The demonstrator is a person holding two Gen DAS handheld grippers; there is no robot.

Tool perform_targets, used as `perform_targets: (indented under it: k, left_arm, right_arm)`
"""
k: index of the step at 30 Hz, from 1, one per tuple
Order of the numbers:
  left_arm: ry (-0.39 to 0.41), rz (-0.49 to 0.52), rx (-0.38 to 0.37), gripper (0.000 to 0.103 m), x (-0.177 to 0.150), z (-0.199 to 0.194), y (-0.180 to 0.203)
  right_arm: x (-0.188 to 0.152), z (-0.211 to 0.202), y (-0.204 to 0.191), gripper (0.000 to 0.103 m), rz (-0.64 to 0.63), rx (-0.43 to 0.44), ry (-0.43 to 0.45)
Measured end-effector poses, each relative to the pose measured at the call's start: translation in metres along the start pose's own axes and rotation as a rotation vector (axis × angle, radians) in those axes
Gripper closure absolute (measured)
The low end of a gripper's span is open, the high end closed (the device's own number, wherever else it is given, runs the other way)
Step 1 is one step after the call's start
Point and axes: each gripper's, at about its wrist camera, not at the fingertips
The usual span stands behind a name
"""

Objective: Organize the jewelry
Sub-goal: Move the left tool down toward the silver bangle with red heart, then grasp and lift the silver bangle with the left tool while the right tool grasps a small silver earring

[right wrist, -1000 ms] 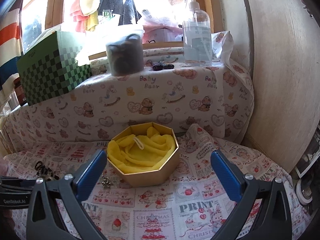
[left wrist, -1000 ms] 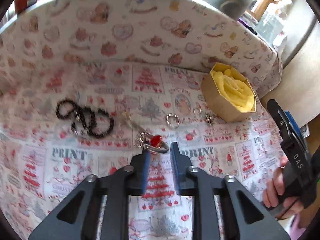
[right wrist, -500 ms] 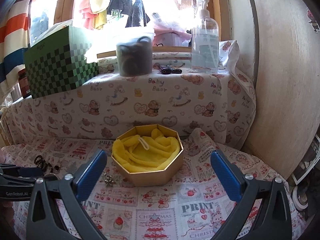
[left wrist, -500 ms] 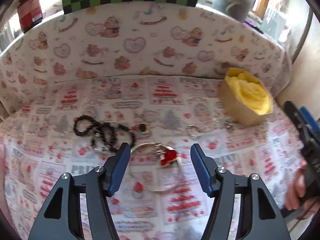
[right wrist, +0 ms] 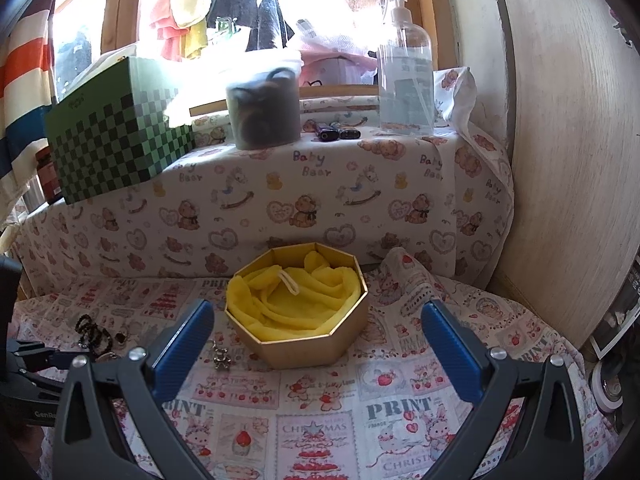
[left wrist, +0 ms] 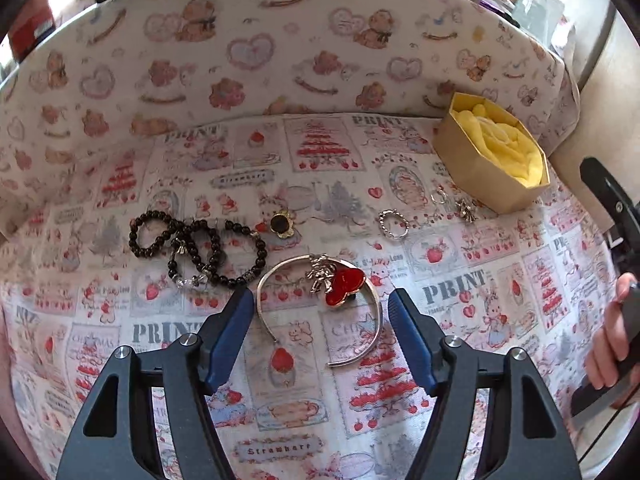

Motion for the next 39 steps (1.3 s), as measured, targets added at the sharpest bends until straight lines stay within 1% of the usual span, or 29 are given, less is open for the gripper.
perform_targets:
  k: [3, 6, 9, 10, 12, 13, 14, 15, 18, 21, 24, 25, 26, 27, 28, 29, 31, 32, 34, 35, 36, 37, 38, 39]
  left_arm:
    - [-0.007, -0.014, -0.020, 0.035, -0.002, -0.003, -0.007]
    - [0.004, -0.009, 0.030, 0.034, 0.000, -0.001, -0.009]
    - [0.007, 0.038, 0.089, 0.030, 0.002, 0.008, 0.001]
    - [0.017, 0.046, 0.101, 0.030, 0.001, 0.007, 0.003]
    - [0.016, 0.039, 0.100, 0.030, 0.001, 0.006, 0.002]
    - [0.016, 0.028, 0.098, 0.033, 0.001, 0.005, 0.000]
    - [0.024, 0.012, 0.101, 0.038, 0.002, 0.004, -0.002]
    - [0.036, -0.001, 0.109, 0.038, 0.002, 0.003, -0.004]
    - [0.045, 0.005, 0.111, 0.038, -0.002, 0.002, -0.001]
    - [0.088, 0.000, 0.090, 0.038, -0.005, -0.011, -0.004]
    - [0.173, -0.021, 0.060, 0.038, -0.020, -0.043, -0.010]
    - [0.213, -0.029, 0.042, 0.038, -0.024, -0.054, -0.014]
    - [0.250, -0.037, 0.026, 0.038, -0.027, -0.063, -0.017]
    - [0.294, -0.049, 0.012, 0.038, -0.030, -0.073, -0.021]
    - [0.334, -0.065, 0.011, 0.038, -0.033, -0.081, -0.025]
    - [0.370, -0.082, 0.016, 0.038, -0.035, -0.088, -0.029]
    - [0.451, -0.118, 0.038, 0.038, -0.037, -0.098, -0.036]
    - [0.497, -0.136, 0.062, 0.038, -0.040, -0.102, -0.041]
    - [0.543, -0.164, 0.108, 0.038, -0.040, -0.104, -0.048]
    - [0.546, -0.174, 0.114, 0.038, -0.040, -0.103, -0.053]
    - [0.542, -0.183, 0.103, 0.038, -0.039, -0.103, -0.058]
    - [0.536, -0.197, 0.088, 0.038, -0.038, -0.102, -0.063]
    - [0.528, -0.208, 0.076, 0.038, -0.037, -0.102, -0.066]
    - [0.527, -0.211, 0.070, 0.038, -0.036, -0.100, -0.065]
  right_arm:
    - [0.000, 0.001, 0.000, 0.000, 0.002, 0.002, -0.004]
    - [0.000, 0.002, -0.002, 0.000, -0.002, 0.000, -0.008]
    - [-0.001, 0.003, -0.004, 0.000, -0.012, -0.010, -0.011]
    - [-0.001, 0.003, -0.004, 0.000, -0.013, -0.012, -0.013]
    - [-0.001, 0.004, -0.004, 0.000, -0.012, -0.013, -0.017]
    - [-0.001, 0.004, -0.004, 0.000, -0.011, -0.014, -0.017]
    - [-0.001, 0.005, -0.004, 0.000, -0.011, -0.015, -0.017]
    - [-0.001, 0.005, -0.004, 0.000, -0.013, -0.017, -0.017]
    - [-0.001, 0.005, -0.005, 0.000, -0.019, -0.018, -0.021]
    - [0.000, 0.005, -0.004, 0.000, -0.021, -0.007, -0.023]
    - [0.001, 0.003, -0.003, 0.000, -0.024, 0.027, -0.022]
    - [0.001, 0.002, -0.002, 0.000, -0.022, 0.051, -0.027]
    - [0.002, 0.003, 0.000, 0.000, -0.018, 0.100, -0.043]
    - [0.003, 0.004, 0.001, 0.000, -0.016, 0.169, -0.066]
    - [0.005, 0.004, 0.003, 0.000, -0.019, 0.261, -0.093]
    - [0.006, 0.004, 0.003, 0.000, -0.022, 0.332, -0.112]
    - [0.007, 0.003, 0.002, 0.000, -0.032, 0.444, -0.142]
    - [0.007, 0.003, 0.001, 0.001, -0.035, 0.481, -0.157]
    - [0.008, 0.004, -0.004, 0.011, -0.046, 0.519, -0.189]
    - [0.008, 0.004, -0.008, 0.013, -0.045, 0.524, -0.197]
    - [0.008, 0.005, -0.012, 0.018, -0.043, 0.524, -0.212]
    - [0.008, 0.007, -0.019, 0.025, -0.048, 0.509, -0.235]
    - [0.009, 0.011, -0.028, 0.029, -0.068, 0.472, -0.273]
    - [0.010, 0.016, -0.038, 0.037, -0.092, 0.441, -0.304]
Point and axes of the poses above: each gripper's, at about its wrist camera, not at the fingertips, and z roughly the way its jaws point, y to its right, x to its top, and after that the axes turned 12 degrees about -y, right-handed
